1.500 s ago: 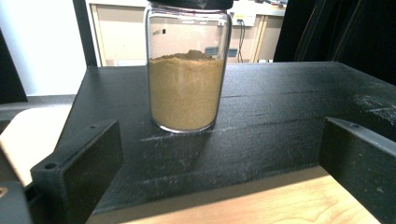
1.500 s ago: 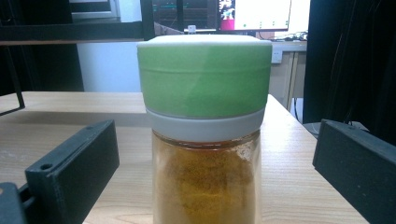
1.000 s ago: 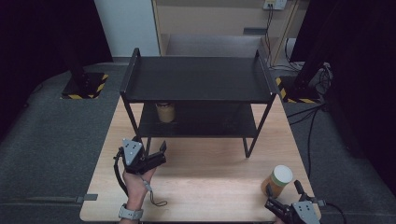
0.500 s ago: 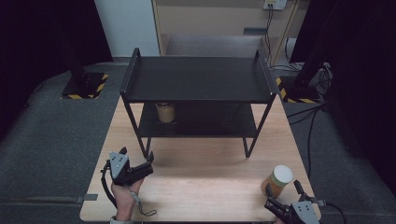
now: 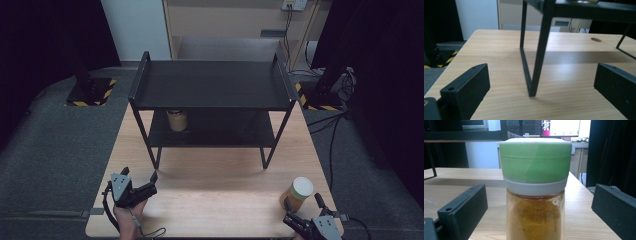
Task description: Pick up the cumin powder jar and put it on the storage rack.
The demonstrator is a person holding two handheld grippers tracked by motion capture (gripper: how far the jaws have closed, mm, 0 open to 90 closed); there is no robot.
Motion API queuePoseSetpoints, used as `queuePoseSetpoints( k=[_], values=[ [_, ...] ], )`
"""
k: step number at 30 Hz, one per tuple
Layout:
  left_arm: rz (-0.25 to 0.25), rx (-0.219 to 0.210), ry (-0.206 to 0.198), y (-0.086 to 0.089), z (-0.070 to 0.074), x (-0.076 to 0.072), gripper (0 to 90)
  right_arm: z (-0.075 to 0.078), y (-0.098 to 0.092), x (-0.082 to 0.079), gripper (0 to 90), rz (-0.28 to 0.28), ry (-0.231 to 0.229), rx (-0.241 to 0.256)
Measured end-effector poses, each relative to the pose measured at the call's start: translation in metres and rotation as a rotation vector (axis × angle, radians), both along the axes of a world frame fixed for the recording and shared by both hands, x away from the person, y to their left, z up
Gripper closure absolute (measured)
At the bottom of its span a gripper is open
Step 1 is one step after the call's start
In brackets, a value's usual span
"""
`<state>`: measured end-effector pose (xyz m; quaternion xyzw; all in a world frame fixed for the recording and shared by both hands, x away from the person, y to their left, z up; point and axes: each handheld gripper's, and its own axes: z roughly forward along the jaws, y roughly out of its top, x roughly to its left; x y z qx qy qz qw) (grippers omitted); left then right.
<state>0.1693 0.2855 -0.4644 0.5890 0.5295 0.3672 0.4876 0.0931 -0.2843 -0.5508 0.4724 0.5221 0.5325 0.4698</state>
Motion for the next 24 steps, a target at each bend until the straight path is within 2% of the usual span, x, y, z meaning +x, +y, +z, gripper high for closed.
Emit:
queuePoseSetpoints(
  k=[10,24],
  values=[
    [0.027,0.005,0.009,0.011,-0.01,-0.002,0.0,0.0,0.0,0.0,0.7,-0.001,0.002,0.0],
    [0.059,-0.028,0.026,0.025,-0.024,-0.005,0.0,0.0,0.001,0.0,0.7,-0.001,0.002,-0.002]
  ],
)
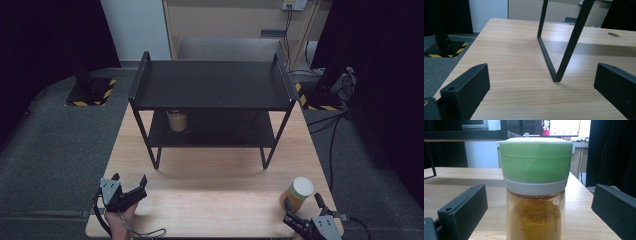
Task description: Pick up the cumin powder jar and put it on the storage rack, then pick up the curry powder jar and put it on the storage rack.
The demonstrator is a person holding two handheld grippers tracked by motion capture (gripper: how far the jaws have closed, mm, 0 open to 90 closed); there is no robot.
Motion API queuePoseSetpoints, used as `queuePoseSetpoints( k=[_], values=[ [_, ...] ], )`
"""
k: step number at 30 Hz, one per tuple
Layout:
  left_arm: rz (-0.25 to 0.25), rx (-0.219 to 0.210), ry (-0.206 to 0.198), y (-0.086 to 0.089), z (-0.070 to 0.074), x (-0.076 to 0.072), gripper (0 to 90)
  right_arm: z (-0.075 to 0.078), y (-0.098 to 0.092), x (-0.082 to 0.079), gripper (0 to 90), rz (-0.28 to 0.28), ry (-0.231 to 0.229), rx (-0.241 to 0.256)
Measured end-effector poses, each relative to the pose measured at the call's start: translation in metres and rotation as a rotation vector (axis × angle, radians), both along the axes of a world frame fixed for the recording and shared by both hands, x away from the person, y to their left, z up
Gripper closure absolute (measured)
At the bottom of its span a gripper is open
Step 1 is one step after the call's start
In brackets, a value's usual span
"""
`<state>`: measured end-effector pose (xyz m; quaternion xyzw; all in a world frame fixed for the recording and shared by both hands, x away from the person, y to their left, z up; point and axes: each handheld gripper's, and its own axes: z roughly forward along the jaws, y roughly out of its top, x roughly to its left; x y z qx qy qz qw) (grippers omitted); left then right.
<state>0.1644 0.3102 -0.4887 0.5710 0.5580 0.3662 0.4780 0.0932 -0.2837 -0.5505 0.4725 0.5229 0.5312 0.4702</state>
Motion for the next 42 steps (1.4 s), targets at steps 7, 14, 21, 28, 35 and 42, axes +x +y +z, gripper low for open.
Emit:
queuePoseSetpoints(
  k=[7,14,21,28,35,42],
  values=[
    [0.0,-0.007,0.005,0.0014,-0.008,0.0003,0.0,-0.0001,-0.0002,0.0,0.7,0.001,-0.001,-0.003],
    [0.003,-0.002,0.002,0.0007,-0.0096,0.0009,0.0,-0.0001,-0.0003,0.0,0.7,0.002,-0.001,-0.003],
    [0.001,0.009,0.002,-0.001,-0.0096,0.001,0.0,0.0008,-0.0001,0.0004,0.7,0.0,0.005,0.001],
    [-0.005,0.017,0.005,-0.0014,-0.009,0.0016,0.0,0.0002,-0.0011,0.0006,0.7,0.008,0.001,0.008],
    [-0.014,0.011,0.002,0.0004,-0.0095,0.0015,0.0,0.0028,0.0013,0.0038,0.7,0.024,0.016,0.012],
    [-0.019,0.012,0.0,0.0006,-0.0098,0.0014,0.0,0.0041,0.0032,0.0053,0.7,0.016,0.024,0.027]
  ],
)
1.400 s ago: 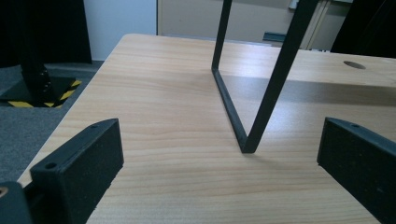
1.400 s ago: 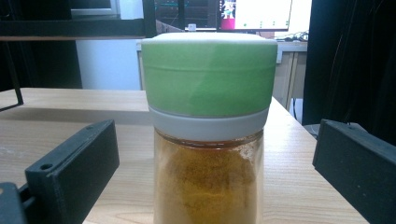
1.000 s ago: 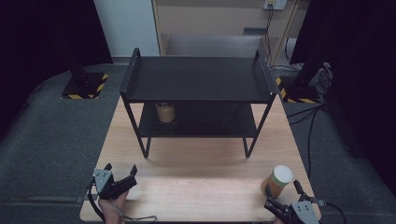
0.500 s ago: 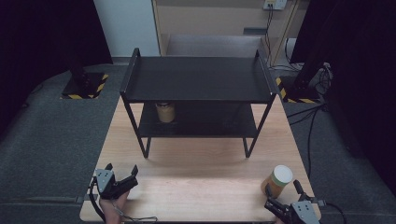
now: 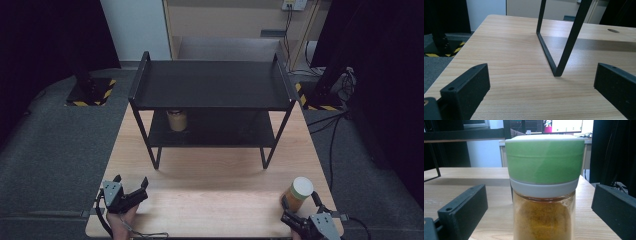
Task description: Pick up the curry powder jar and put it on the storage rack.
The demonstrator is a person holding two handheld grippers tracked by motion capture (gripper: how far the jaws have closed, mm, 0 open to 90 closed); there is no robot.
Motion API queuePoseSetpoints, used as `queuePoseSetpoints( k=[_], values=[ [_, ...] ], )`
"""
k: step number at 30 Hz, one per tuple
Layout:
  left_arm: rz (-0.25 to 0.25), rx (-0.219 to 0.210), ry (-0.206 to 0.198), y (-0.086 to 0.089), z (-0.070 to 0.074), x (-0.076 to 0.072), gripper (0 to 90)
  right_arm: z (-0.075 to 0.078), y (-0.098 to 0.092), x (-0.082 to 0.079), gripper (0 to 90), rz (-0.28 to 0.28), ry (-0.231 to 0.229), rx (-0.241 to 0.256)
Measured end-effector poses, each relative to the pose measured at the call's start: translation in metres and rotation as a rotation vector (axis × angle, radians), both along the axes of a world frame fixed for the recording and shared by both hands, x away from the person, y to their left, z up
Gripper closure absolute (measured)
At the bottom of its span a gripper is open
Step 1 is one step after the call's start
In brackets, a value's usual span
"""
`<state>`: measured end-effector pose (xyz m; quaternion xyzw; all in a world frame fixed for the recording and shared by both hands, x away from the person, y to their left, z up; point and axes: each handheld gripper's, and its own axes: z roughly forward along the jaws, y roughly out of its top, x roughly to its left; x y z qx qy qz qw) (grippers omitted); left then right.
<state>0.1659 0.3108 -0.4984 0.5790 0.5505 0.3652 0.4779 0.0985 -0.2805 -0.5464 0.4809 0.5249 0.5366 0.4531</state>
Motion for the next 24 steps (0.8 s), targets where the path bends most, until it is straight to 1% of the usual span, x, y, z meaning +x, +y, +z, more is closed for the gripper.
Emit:
queuePoseSetpoints(
  k=[6,8,11,17,20,22,24],
  values=[
    [-0.002,0.002,0.0,0.0,0.0,0.0,0.0,0.004,0.003,0.002,3.0,0.009,0.003,0.0],
    [-0.004,0.003,0.0,0.0,0.0,0.0,0.0,0.006,0.002,0.002,4.6,0.016,0.007,0.009],
    [-0.006,0.006,-0.001,0.0,0.0,0.0,0.0,0.007,0.001,0.002,8.4,0.019,0.005,0.026],
    [-0.008,0.007,-0.001,0.0,0.0,0.0,0.0,0.01,0.001,0.002,14.5,0.013,0.005,0.031],
    [-0.01,0.005,-0.001,0.0,0.0,0.0,0.0,0.012,0.003,0.003,17.0,0.002,0.007,0.02],
    [-0.011,0.004,0.0,0.0,0.0,0.001,0.0,0.014,0.005,0.002,18.1,-0.007,0.006,0.0],
    [-0.013,0.008,0.0,0.0,0.0,0.001,0.0,0.015,0.006,0.002,18.3,-0.012,0.004,0.005]
  ],
)
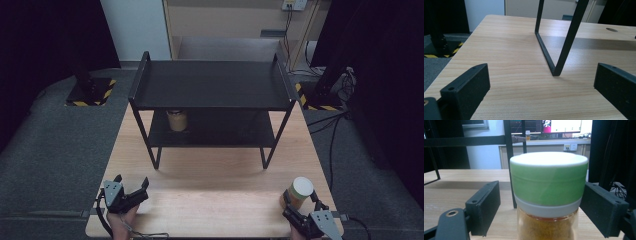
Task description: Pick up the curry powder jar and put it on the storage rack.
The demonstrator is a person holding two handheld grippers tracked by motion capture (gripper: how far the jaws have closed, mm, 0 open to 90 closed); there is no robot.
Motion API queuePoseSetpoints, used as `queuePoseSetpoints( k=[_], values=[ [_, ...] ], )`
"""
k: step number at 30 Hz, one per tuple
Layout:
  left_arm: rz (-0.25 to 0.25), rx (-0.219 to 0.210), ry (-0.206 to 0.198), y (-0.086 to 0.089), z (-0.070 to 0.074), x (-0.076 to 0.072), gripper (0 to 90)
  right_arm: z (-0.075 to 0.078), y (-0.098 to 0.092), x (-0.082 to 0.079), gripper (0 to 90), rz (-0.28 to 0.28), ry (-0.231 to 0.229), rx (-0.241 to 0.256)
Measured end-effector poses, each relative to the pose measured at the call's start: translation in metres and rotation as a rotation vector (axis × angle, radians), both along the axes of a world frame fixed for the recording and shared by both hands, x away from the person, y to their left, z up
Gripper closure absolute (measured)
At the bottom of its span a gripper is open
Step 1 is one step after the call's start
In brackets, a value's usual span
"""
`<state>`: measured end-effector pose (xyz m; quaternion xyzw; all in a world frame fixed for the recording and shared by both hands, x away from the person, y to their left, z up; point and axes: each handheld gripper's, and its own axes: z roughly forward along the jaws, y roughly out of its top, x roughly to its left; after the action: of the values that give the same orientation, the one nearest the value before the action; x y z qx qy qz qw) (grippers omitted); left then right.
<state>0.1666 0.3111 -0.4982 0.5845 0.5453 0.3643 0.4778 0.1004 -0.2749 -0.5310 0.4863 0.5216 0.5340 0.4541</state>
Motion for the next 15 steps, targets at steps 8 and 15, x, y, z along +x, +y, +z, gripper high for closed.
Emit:
queuePoseSetpoints(
  k=[8,15],
  values=[
    [0.0,0.0,-0.003,0.0002,-0.0005,-0.0005,0.0,0.0067,0.0007,0.004,20.5,-0.003,0.005,0.022],
    [-0.001,-0.004,-0.002,0.0006,-0.0005,-0.0003,0.0,0.0093,0.0033,0.0052,24.2,-0.012,0.005,0.02]
  ],
)
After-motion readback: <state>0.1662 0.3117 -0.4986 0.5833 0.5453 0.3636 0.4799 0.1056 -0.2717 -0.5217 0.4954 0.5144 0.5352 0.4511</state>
